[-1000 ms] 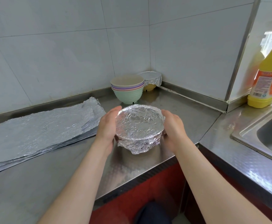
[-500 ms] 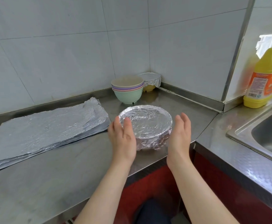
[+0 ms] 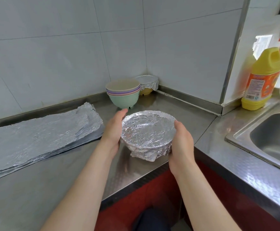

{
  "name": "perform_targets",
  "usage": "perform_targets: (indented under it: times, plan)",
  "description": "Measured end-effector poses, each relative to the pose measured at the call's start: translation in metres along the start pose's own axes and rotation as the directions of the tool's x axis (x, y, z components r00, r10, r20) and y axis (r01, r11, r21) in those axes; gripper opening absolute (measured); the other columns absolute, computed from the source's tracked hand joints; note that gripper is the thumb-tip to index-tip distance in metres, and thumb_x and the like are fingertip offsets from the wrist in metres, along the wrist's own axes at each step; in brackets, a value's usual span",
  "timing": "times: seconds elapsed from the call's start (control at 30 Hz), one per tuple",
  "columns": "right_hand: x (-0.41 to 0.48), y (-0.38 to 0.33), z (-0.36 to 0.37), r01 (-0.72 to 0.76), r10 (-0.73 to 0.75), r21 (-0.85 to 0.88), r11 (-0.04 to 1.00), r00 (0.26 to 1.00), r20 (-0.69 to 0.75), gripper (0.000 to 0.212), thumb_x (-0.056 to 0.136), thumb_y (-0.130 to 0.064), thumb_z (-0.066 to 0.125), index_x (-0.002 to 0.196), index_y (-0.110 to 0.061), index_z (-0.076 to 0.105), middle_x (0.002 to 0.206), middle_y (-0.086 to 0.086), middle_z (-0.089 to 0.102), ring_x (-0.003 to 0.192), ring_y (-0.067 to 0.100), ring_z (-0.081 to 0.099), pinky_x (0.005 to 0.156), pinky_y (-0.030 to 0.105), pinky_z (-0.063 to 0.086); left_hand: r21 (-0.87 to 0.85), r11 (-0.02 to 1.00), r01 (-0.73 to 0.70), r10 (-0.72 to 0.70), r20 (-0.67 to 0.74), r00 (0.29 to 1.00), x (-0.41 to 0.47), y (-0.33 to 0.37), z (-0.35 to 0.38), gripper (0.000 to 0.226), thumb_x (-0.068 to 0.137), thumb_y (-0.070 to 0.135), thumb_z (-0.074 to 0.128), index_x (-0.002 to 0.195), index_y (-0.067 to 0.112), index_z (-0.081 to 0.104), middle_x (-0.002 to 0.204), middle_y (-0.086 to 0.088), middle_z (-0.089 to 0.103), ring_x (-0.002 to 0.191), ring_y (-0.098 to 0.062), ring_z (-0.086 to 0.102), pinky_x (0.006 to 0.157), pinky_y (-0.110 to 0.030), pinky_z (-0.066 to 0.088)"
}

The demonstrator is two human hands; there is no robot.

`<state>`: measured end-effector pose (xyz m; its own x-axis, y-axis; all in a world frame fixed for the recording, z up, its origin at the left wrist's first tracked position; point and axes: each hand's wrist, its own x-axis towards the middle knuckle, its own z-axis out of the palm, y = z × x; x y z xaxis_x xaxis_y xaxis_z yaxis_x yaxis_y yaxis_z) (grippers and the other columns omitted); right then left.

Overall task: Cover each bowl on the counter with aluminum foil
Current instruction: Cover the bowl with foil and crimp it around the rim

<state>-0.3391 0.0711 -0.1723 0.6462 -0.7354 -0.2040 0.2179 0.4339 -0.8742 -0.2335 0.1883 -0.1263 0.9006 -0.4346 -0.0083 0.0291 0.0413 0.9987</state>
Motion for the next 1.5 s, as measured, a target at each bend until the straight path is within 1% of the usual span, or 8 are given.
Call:
perform_targets:
  times: [0.17, 0.47, 0.6, 0.7, 0.9, 1.07, 1.3, 1.5]
  plan:
    - [0.004, 0.002, 0.007, 0.08, -0.078, 0.021, 0.997, 0.994, -0.078, 0.034, 0.086, -0.03, 0.039, 0.098, 0.002, 0.046, 0.088, -0.001, 0.052, 0.081, 0.019, 0.045, 0.077, 0.035, 0.038, 0.044, 0.999, -0.016, 0.018, -0.063, 0.998, 0.002, -0.007, 0.002, 0.028, 0.094, 0.031, 0.054, 0.115, 0.02, 0.069, 0.116, -0.002, 0.069, 0.108, -0.021, 0.065, 0.099, -0.045, 0.049]
    - [0.014, -0.008, 0.008, 0.012, -0.014, -0.032, 0.999, 0.998, -0.064, 0.021, 0.092, -0.025, 0.041, 0.081, -0.007, 0.042, 0.088, 0.004, 0.05, 0.083, 0.021, 0.045, 0.077, 0.035, 0.038, 0.059, 0.998, -0.026, 0.032, -0.098, 0.995, -0.008, -0.009, 0.0, 0.037, 0.092, 0.038, 0.049, 0.124, 0.024, 0.062, 0.126, 0.003, 0.063, 0.118, -0.019, 0.058, 0.106, -0.046, 0.043]
    - [0.03, -0.029, 0.005, -0.005, 0.001, -0.058, 0.998, 0.998, -0.059, 0.037, 0.088, -0.04, 0.043, 0.117, -0.023, 0.057, 0.108, -0.002, 0.06, 0.09, 0.018, 0.059, 0.081, 0.037, 0.049, 0.12, 0.992, -0.043, 0.047, -0.035, 0.998, -0.018, -0.013, -0.008, 0.051, 0.085, 0.046, 0.055, 0.129, 0.02, 0.057, 0.131, 0.001, 0.059, 0.122, -0.016, 0.053, 0.109, -0.042, 0.038]
    - [0.029, -0.051, -0.008, 0.146, -0.181, -0.271, 0.951, 0.978, -0.106, 0.034, 0.095, -0.039, 0.046, 0.122, -0.02, 0.052, 0.102, -0.004, 0.056, 0.081, 0.012, 0.053, 0.071, 0.032, 0.042, 0.173, 0.977, -0.127, 0.139, -0.059, 0.989, -0.023, -0.015, -0.016, 0.033, 0.093, 0.015, 0.056, 0.125, 0.022, 0.056, 0.116, 0.009, 0.059, 0.1, 0.001, 0.057, 0.079, -0.011, 0.044]
    - [0.0, -0.057, -0.04, 0.277, -0.227, -0.626, 0.729, 0.96, 0.161, 0.038, 0.082, -0.052, 0.065, 0.11, -0.028, 0.057, 0.097, -0.002, 0.062, 0.073, 0.011, 0.053, 0.07, 0.031, 0.042, 0.318, 0.928, -0.193, 0.193, 0.034, 0.981, -0.032, -0.009, -0.029, 0.031, 0.084, 0.019, 0.071, 0.113, 0.027, 0.067, 0.109, -0.003, 0.068, 0.095, -0.011, 0.063, 0.085, -0.022, 0.047]
    - [-0.01, -0.055, -0.046, 0.344, -0.183, -0.651, 0.676, 0.935, 0.303, 0.057, 0.081, -0.052, 0.068, 0.13, -0.029, 0.049, 0.083, -0.002, 0.061, 0.077, 0.015, 0.062, 0.084, 0.043, 0.054, 0.473, 0.838, -0.272, 0.15, 0.28, 0.948, -0.039, -0.009, -0.042, 0.083, 0.057, 0.058, 0.084, 0.13, 0.029, 0.057, 0.123, 0.009, 0.058, 0.109, -0.001, 0.058, 0.098, -0.028, 0.048]
    - [0.019, -0.066, -0.038, 0.32, -0.227, -0.614, 0.722, 0.947, 0.226, 0.053, 0.09, -0.029, 0.061, 0.14, -0.021, 0.043, 0.098, 0.0, 0.061, 0.089, 0.018, 0.062, 0.093, 0.045, 0.052, 0.688, 0.65, -0.323, 0.281, 0.177, 0.943, -0.015, -0.01, -0.002, 0.061, 0.066, 0.056, 0.077, 0.118, 0.027, 0.063, 0.117, 0.01, 0.049, 0.105, -0.009, 0.055, 0.098, -0.033, 0.046]
    - [0.065, -0.072, -0.026, 0.289, -0.28, -0.524, 0.801, 0.955, 0.099, 0.045, 0.09, -0.019, 0.058, 0.134, -0.022, 0.047, 0.114, 0.001, 0.061, 0.089, 0.012, 0.059, 0.076, 0.028, 0.046, 0.753, 0.578, -0.314, 0.321, 0.144, 0.936, 0.038, -0.011, 0.046, 0.066, 0.076, 0.057, 0.071, 0.129, 0.02, 0.057, 0.124, 0.002, 0.047, 0.113, -0.012, 0.048, 0.086, -0.017, 0.029]
